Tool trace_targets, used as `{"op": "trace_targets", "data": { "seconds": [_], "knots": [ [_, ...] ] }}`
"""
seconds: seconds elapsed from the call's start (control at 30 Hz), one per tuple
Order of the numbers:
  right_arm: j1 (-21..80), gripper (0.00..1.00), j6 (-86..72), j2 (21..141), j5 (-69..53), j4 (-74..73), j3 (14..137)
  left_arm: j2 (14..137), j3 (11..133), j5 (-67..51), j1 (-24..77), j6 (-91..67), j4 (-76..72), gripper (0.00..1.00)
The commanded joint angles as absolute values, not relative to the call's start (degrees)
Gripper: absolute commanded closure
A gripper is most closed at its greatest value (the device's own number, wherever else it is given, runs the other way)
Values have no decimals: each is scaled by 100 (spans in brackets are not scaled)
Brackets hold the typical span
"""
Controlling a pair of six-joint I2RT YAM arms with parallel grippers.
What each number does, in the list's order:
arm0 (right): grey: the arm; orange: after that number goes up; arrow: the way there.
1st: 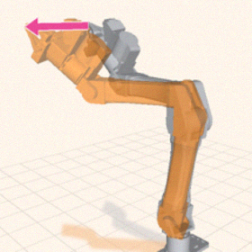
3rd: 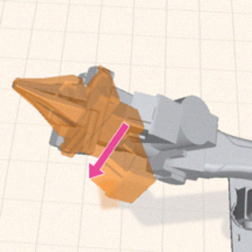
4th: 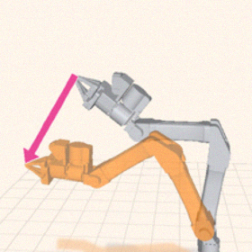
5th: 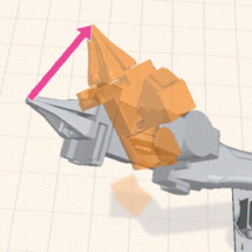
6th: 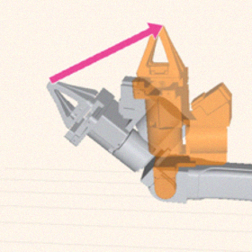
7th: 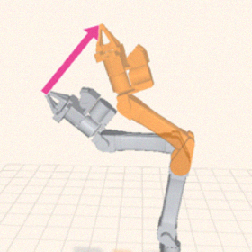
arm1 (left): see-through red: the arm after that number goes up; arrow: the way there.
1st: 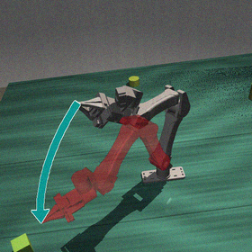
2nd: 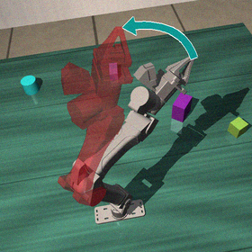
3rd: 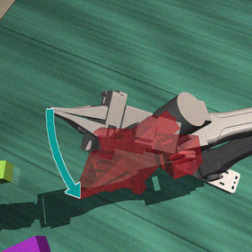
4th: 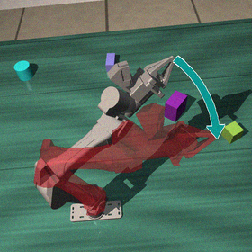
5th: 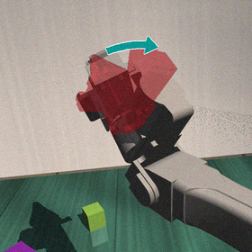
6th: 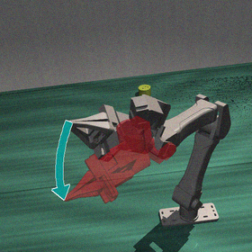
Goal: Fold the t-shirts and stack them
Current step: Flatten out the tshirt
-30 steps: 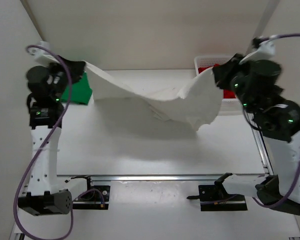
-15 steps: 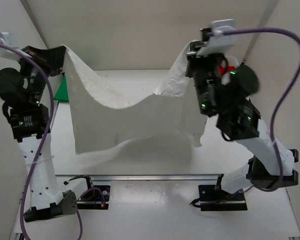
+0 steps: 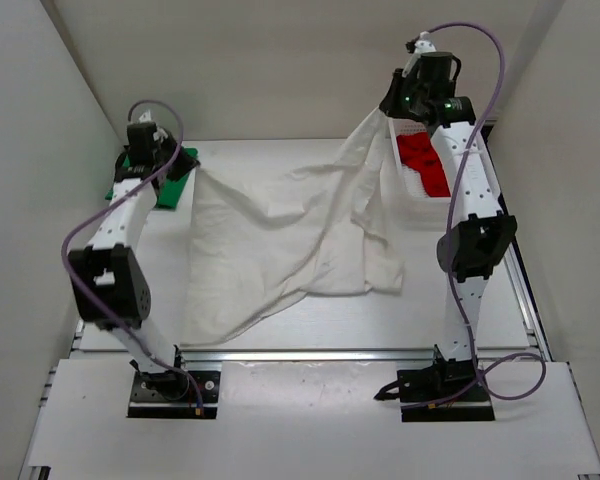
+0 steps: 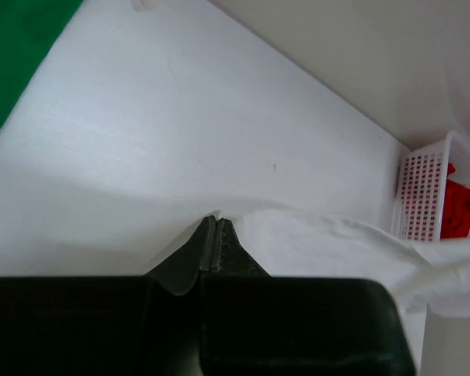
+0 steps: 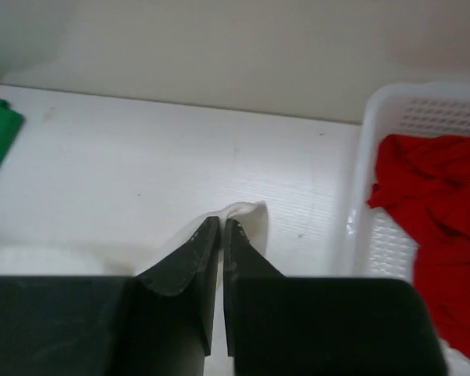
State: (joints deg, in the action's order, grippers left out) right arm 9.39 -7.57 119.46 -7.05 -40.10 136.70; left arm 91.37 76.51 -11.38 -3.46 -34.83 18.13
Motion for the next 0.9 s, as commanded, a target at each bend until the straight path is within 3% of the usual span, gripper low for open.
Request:
{"op": "trace_targets", "data": {
  "seconds": [0.0, 0.1, 0.17, 0.27, 0.43, 0.53, 0.63, 0.73, 0.87],
  "knots": [
    [266, 100, -1879, 11855, -2319, -3000, 14299, 9781, 9348, -1080, -237, -3558, 1642, 100],
    [9, 100, -2539, 11909, -2592, -2122, 14861, 10562, 11184, -1257, -360, -3796, 2019, 100],
    [-307, 100, -2908, 11464, -2654, -1350, 14610, 10731, 12326, -1319, -483, -3963, 2109, 100],
    [-361, 100, -2796, 10970, -2417, -519, 14431, 10583, 12595, -1458, -861, -4323, 1654, 100],
    [-439, 100, -2479, 10530, -2539, -754, 14388, 10214, 12621, -1468, -1256, -4438, 1521, 100],
    [-246, 100, -1873, 10187, -2373, -1517, 13879, 9906, 12122, -1442, -1327, -4342, 1442, 100],
    [-1, 100, -1460, 9547, -2042, -1793, 12300, 9275, 11217, -1283, -1310, -4132, 1240, 100],
    [245, 100, -1371, 8108, -1496, -1093, 8967, 8346, 9343, -661, -1187, -3728, 944, 100],
    [570, 100, -1555, 6850, -941, -826, 6402, 6726, 6394, -106, -915, -3455, 238, 100]
  ]
}}
